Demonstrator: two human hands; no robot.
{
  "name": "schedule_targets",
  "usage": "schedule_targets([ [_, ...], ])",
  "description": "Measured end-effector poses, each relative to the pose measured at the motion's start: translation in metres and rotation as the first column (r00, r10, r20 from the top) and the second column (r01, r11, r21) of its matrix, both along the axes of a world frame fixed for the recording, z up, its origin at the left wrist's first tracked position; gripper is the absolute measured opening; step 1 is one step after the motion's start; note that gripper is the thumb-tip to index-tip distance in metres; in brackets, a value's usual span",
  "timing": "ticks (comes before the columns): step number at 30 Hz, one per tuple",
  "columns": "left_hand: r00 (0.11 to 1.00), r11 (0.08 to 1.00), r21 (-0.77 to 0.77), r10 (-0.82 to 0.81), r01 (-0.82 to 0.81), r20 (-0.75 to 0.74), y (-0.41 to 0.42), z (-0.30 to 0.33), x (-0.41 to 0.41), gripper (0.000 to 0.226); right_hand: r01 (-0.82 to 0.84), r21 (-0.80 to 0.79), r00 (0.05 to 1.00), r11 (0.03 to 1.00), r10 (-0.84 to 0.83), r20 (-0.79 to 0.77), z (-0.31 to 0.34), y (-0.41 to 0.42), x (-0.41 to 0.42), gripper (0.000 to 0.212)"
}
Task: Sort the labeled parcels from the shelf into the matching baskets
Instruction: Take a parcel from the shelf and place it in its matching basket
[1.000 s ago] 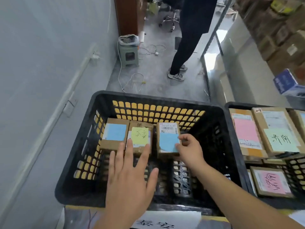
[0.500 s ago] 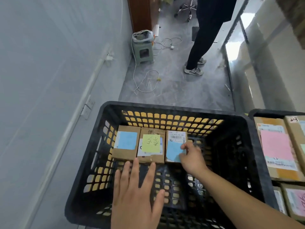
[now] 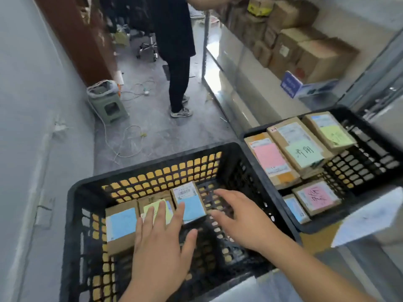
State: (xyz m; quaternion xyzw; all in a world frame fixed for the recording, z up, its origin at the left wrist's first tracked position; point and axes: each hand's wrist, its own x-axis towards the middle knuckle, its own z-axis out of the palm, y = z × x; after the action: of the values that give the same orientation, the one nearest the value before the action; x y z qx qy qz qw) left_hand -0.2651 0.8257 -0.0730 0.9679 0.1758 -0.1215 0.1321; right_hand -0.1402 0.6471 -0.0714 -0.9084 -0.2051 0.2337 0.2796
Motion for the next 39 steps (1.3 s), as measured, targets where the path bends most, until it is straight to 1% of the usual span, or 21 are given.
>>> schedule_targets([
  [3, 0.984, 0.987, -0.007, -0.161, 0.162, 0.071, -0.01, 0.017, 0.01, 0.078, 0.174, 0.002, 0.98, 0.985, -0.173, 0.099, 0.027, -0.033, -0.031, 0.062],
  [6, 0.935, 0.947, 0.019, -0.319, 0.32, 0.152, -0.033, 0.029, 0.016, 0.073, 0.319, 0.024, 0.933, 0.948, -0.318, 0.169, 0.042, -0.072, -0.064, 0.063],
  [9, 0.872, 0.889, 0.017, -0.451, 0.457, 0.188, -0.071, 0.044, 0.013, 0.073, 0.462, 0.038, 0.87, 0.886, -0.461, 0.173, 0.053, -0.121, -0.107, 0.064],
  [12, 0.789, 0.808, 0.002, -0.577, 0.59, 0.211, -0.126, 0.059, 0.004, 0.073, 0.604, 0.058, 0.775, 0.795, -0.603, 0.187, 0.061, -0.176, -0.155, 0.065],
  [15, 0.684, 0.698, -0.01, -0.699, 0.716, 0.211, -0.19, 0.064, -0.012, 0.072, 0.724, 0.081, 0.66, 0.685, -0.722, 0.208, 0.063, -0.234, -0.206, 0.064],
  [18, 0.571, 0.582, -0.012, -0.792, 0.813, 0.217, -0.26, 0.066, -0.038, 0.08, 0.818, 0.092, 0.546, 0.568, -0.816, 0.19, 0.066, -0.293, -0.259, 0.063],
  [21, 0.499, 0.502, -0.037, -0.844, 0.864, 0.196, -0.339, 0.063, -0.066, 0.087, 0.882, 0.103, 0.438, 0.46, -0.881, 0.18, 0.066, -0.357, -0.314, 0.063],
  [26, 0.39, 0.379, -0.09, -0.9, 0.921, 0.194, -0.488, 0.058, -0.124, 0.07, 0.963, 0.081, 0.244, 0.257, -0.959, 0.141, 0.057, -0.474, -0.408, 0.066],
  [31, 0.237, 0.221, -0.099, -0.954, 0.97, 0.186, -0.595, 0.049, -0.17, 0.071, 0.992, 0.09, 0.08, 0.087, -0.994, 0.076, 0.05, -0.561, -0.479, 0.066],
  [35, 0.162, 0.152, -0.067, -0.97, 0.986, 0.183, -0.665, 0.049, -0.183, 0.071, 0.996, 0.086, 0.005, 0.012, -0.997, 0.079, 0.043, -0.613, -0.501, 0.068],
  [39, 0.082, 0.081, -0.016, -0.978, 0.997, 0.193, -0.728, 0.036, -0.174, 0.084, 0.995, 0.09, -0.058, -0.052, -0.996, 0.07, 0.034, -0.662, -0.499, 0.067],
])
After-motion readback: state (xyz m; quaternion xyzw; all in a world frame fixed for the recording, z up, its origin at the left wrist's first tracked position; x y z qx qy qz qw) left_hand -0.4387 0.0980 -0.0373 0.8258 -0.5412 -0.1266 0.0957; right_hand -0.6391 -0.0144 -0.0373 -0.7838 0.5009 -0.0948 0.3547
